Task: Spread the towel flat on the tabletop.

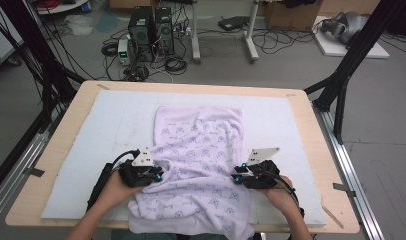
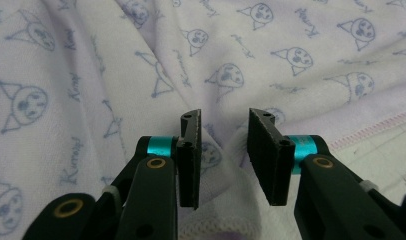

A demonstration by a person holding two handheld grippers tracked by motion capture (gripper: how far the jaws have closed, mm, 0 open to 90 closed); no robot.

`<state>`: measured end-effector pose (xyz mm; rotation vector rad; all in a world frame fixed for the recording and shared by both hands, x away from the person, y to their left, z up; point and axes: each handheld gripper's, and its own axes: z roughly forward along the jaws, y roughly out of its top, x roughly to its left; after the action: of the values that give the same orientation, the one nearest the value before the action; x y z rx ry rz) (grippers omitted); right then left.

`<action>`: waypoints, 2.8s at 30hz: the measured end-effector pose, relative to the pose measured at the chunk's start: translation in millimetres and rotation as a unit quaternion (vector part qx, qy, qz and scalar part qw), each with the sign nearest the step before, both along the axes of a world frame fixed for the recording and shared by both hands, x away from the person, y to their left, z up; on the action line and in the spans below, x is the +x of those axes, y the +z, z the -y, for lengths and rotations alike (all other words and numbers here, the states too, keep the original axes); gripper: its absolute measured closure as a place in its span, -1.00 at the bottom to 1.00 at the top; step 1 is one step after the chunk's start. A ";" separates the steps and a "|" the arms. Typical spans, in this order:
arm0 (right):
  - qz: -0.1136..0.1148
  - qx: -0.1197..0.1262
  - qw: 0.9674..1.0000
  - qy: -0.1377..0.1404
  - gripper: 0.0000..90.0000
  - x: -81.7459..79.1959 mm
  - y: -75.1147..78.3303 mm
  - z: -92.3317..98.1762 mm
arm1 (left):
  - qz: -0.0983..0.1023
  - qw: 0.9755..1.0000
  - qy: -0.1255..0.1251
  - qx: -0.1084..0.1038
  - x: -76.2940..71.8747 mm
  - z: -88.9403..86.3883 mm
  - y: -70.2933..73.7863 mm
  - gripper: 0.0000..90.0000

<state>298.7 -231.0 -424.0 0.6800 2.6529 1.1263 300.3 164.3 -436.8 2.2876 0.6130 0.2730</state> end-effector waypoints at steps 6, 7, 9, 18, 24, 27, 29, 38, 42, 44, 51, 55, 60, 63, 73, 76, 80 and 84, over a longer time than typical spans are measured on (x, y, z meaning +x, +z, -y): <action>0.000 0.003 1.000 -0.001 0.44 -2.1 0.9 -0.7 | 0.017 1.000 0.016 -0.017 -1.2 -11.3 8.4 0.99; 0.001 0.004 1.000 -0.001 0.44 -2.2 1.1 0.0 | 0.017 0.999 0.022 -0.025 -1.6 -14.4 10.2 0.99; 0.002 0.006 1.000 -0.001 0.44 -2.9 2.1 1.4 | 0.016 0.999 0.029 -0.037 -1.7 -22.7 14.4 0.99; 0.006 0.007 1.000 -0.001 0.40 -3.6 0.7 -1.4 | 0.000 0.999 0.011 -0.050 0.0 -13.8 14.3 0.75; 0.009 0.013 1.000 -0.005 0.39 -3.6 1.9 0.9 | -0.017 1.000 0.010 -0.018 3.4 7.6 -3.3 0.44; 0.011 0.014 1.000 -0.004 0.38 -3.8 1.8 0.8 | -0.005 1.000 -0.004 -0.009 1.1 9.7 -1.8 0.86; 0.011 0.015 1.000 -0.005 0.38 -3.6 2.0 0.9 | -0.005 1.000 -0.007 -0.007 -0.1 9.0 -0.5 0.94; 0.018 0.021 1.000 -0.005 0.38 -8.7 8.8 4.8 | 0.024 0.996 0.065 -0.051 -0.5 -55.2 26.5 0.95; 0.026 0.021 0.999 0.002 0.38 -11.7 12.6 2.6 | 0.034 0.991 0.110 -0.074 -2.0 -78.3 36.8 0.63; 0.027 0.019 0.999 0.006 0.38 -13.0 12.6 1.2 | 0.030 0.992 0.096 -0.077 -5.5 -77.5 37.2 0.45; 0.006 -0.001 1.000 0.003 0.27 -4.4 2.0 -1.9 | -0.007 0.998 0.053 -0.032 -3.2 -44.3 11.5 0.13; -0.015 -0.019 1.000 0.001 0.57 3.6 -8.8 -4.8 | -0.002 0.999 0.037 0.003 1.7 -33.6 3.7 0.84; 0.019 -0.041 0.999 -0.003 0.88 6.8 1.6 -5.3 | 0.025 0.996 0.080 -0.022 9.5 -43.1 15.4 0.89; 0.032 -0.030 0.999 -0.019 0.88 12.4 11.8 -2.0 | 0.053 0.992 0.115 -0.025 17.2 -44.7 16.6 0.89; 0.006 -0.020 0.999 -0.042 0.68 30.9 -0.9 1.1 | 0.035 0.988 0.145 -0.027 31.5 -47.4 6.5 0.61; 0.019 -0.002 0.999 -0.043 0.58 22.2 10.1 6.6 | 0.048 0.989 0.134 -0.050 20.7 -54.4 18.4 0.49; 0.043 0.016 0.998 -0.038 0.39 4.0 24.7 7.4 | 0.064 0.991 0.106 -0.058 -2.3 -56.7 29.3 0.40; 0.054 0.043 0.998 -0.012 0.30 -16.8 32.8 3.3 | 0.058 0.995 0.059 -0.058 -25.9 -52.7 27.8 0.33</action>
<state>281.9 -234.3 -391.2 0.6455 2.5115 1.2410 274.4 217.0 -409.0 2.1115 0.6879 0.4129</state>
